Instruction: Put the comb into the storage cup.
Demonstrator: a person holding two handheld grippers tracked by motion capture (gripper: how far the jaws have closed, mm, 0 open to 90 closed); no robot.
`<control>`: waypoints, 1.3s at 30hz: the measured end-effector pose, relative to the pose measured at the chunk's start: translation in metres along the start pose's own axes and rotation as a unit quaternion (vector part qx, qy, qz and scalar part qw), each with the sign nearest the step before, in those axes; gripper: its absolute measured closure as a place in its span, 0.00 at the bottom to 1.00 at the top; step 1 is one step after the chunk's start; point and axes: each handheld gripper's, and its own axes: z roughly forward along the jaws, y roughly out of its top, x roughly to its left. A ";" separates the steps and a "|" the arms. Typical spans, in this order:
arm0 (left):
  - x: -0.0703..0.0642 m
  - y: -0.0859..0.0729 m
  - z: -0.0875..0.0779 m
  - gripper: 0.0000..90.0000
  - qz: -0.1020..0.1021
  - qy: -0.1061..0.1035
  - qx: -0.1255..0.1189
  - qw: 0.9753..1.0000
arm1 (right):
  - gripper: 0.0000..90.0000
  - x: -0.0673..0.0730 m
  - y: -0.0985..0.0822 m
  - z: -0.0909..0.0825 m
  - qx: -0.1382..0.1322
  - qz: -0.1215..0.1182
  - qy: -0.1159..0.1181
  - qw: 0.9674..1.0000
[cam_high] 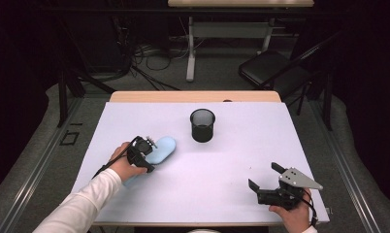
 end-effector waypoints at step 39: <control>0.000 -0.002 0.000 0.76 -0.022 -0.005 -0.002 1.000 | 0.00 0.000 0.000 0.000 0.001 0.002 0.002 1.000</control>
